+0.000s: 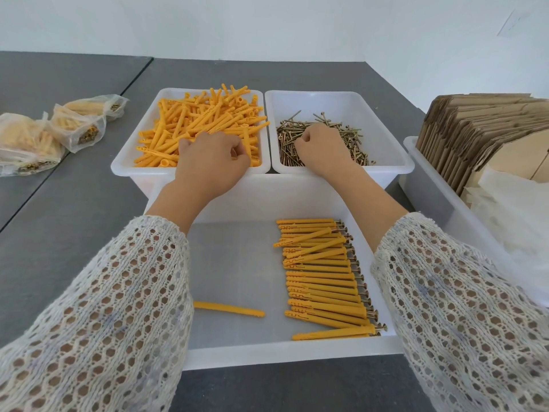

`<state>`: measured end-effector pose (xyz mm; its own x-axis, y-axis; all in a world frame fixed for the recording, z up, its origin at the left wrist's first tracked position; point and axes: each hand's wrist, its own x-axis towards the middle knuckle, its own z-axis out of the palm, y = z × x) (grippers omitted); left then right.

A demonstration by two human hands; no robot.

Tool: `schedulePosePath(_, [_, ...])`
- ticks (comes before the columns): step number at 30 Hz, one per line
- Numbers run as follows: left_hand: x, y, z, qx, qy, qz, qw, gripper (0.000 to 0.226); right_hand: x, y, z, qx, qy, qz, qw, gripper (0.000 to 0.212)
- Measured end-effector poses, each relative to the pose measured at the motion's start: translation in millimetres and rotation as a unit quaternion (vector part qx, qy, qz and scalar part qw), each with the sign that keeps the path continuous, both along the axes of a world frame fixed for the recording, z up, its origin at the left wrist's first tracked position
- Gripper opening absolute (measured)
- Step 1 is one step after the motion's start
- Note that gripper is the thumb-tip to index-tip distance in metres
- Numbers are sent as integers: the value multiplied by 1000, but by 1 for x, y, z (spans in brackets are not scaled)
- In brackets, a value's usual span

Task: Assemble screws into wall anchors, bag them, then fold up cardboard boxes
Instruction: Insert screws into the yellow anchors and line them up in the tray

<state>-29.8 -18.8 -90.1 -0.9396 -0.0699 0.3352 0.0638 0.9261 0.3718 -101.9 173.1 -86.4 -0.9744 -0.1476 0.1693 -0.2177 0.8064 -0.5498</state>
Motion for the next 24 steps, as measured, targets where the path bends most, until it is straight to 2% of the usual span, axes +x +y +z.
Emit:
schedulePosePath(7, [-3,1,-2,-6,22,21,1000,18,-5,-1,-1,85,-115,20,990,34])
schedulePosePath(14, [-4,0,-5,10,53,49,997,10,-8,-5,2,112,-173,50,977,37])
schedulePosePath(20, [-3,-1,-6,18,117,22,993,10,-7,-8,5,131,-179,44,974,27])
schedulePosePath(24, [-3,2,-5,15,147,20,989,14,-7,-4,2,127,-155,44,979,36])
